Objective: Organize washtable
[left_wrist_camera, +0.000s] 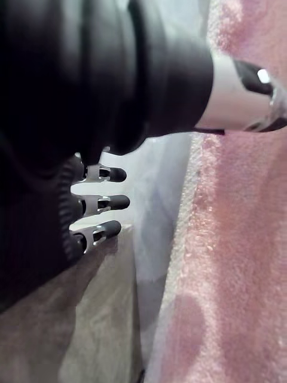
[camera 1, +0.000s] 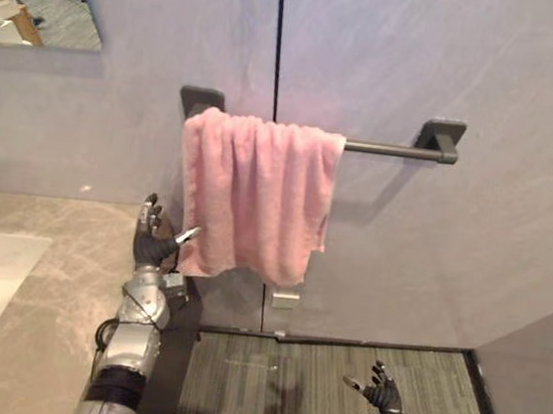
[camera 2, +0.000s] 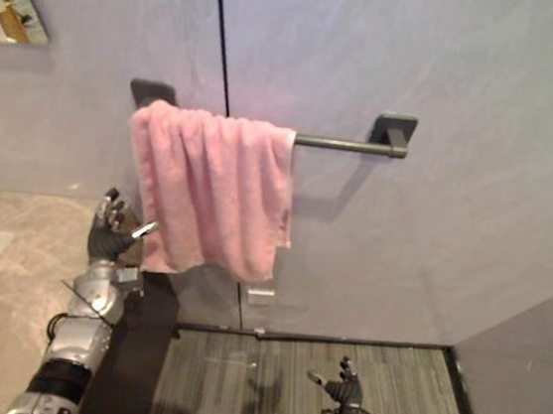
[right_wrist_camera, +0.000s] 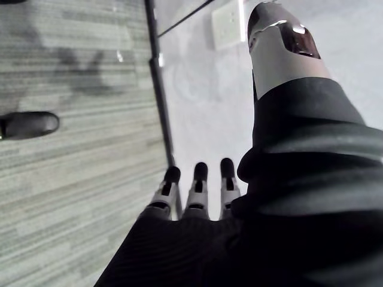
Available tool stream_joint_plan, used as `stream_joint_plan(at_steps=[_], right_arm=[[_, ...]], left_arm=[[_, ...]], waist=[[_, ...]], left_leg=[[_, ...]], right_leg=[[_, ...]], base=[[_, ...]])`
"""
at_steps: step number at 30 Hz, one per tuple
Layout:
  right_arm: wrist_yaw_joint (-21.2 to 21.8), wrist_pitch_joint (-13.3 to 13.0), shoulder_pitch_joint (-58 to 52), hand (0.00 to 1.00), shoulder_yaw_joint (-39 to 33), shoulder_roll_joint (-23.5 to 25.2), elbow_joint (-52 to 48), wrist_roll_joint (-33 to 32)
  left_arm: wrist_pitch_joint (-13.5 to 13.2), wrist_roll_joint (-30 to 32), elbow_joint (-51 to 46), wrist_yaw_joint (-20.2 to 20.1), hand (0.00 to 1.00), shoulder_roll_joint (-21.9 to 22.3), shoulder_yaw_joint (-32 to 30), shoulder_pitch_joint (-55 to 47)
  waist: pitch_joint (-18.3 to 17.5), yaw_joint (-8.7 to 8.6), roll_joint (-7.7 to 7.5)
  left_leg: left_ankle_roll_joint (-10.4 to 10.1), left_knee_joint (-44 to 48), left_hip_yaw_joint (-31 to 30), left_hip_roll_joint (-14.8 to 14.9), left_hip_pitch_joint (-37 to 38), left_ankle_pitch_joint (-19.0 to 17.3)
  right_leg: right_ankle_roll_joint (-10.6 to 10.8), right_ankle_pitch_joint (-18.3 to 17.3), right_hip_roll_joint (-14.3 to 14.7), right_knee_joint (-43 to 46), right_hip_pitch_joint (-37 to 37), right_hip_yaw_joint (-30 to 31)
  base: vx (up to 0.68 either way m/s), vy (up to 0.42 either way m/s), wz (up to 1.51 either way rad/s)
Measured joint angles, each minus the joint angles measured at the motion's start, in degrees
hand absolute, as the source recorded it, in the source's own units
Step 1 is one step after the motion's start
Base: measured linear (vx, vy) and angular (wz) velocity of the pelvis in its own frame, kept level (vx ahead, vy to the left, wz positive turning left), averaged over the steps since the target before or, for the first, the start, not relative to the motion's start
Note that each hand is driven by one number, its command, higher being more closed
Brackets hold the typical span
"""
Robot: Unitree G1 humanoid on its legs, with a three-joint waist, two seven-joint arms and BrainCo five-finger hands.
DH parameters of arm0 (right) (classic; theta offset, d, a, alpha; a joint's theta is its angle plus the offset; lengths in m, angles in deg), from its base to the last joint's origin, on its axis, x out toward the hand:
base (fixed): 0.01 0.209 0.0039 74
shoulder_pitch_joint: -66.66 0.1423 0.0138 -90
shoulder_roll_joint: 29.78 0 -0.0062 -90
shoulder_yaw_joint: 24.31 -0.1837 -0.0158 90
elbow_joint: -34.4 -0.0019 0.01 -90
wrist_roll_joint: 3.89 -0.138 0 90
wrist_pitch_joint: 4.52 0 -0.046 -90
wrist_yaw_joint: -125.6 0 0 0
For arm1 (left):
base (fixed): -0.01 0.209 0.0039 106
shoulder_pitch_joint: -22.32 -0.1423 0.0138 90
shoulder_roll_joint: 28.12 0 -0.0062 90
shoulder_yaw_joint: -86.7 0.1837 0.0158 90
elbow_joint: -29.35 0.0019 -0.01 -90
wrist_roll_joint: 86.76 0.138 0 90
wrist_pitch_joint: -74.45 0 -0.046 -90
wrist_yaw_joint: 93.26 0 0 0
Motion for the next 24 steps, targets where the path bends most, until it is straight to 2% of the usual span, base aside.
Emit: stream_joint_plan(at_steps=[2, 8, 9, 20, 22, 24], right_arm=[[0.0, 0.0, -0.2, 0.0, 0.1, 0.1, -1.3, 0.0], [0.1, 0.0, -0.4, 0.0, 0.7, 0.2, -2.1, 0.0], [0.1, 0.0, -0.4, 0.0, 0.7, 0.2, -2.1, 0.0], [0.0, 0.0, -0.7, 0.0, 0.6, 0.1, -4.8, -0.1], [-0.1, -0.1, -1.0, 0.0, 0.6, 0.1, -7.3, -0.1], [-0.2, -0.2, -1.5, 0.0, 0.6, 0.1, -14.2, -0.1]], left_arm=[[0.9, 0.0, 1.6, -0.2, 0.0, 0.0, 2.1, 0.1], [1.8, 0.1, 3.1, -0.6, 0.0, -0.3, 2.6, 0.6], [2.0, 0.1, 4.5, -1.1, 1.0, -0.4, 3.1, 1.7], [2.3, 0.1, 6.6, -1.2, 1.0, -0.5, 4.1, 5.4], [2.3, 0.0, 6.5, -1.2, 1.0, -0.5, 4.1, 5.7], [2.3, 0.0, 6.2, -1.1, 1.0, -0.5, 4.0, 5.8]], waist=[[0.1, -0.15, -0.16], [0.0, -0.14, -0.63], [0.0, -0.23, -0.64], [0.0, -3.05, -0.64], [0.0, -3.16, -0.63], [0.0, -3.03, -0.62]], left_leg=[[0.0, -0.4, 0.2, -0.1, -0.1, 0.0], [0.2, -0.6, 0.1, -0.2, -0.4, 0.1], [0.2, -0.6, 0.0, -0.2, -0.4, 0.2], [0.2, -0.7, 0.0, -0.2, -0.4, 0.2], [0.2, -0.8, 0.0, -0.2, -0.4, 0.2], [0.2, -0.9, 0.0, -0.2, -0.5, 0.2]], right_leg=[[0.0, 0.2, 0.0, 0.0, -0.7, 0.7], [0.0, 0.8, 0.0, -0.9, -0.8, 0.7], [0.0, 0.8, 0.0, -0.9, -0.8, 0.7], [-0.1, 0.9, 0.1, -0.9, -0.8, 0.8], [-0.1, 1.0, 0.1, -0.9, -1.0, 1.0], [-0.1, 1.1, 0.2, -0.9, -1.6, 1.8]], base=[[-0.02, 0.003, -0.15], [0.0, -0.003, -0.03], [0.0, 0.0, 0.0], [0.0, -0.003, 0.0], [-0.02, -0.022, -0.06], [-0.02, -0.024, -0.16]])
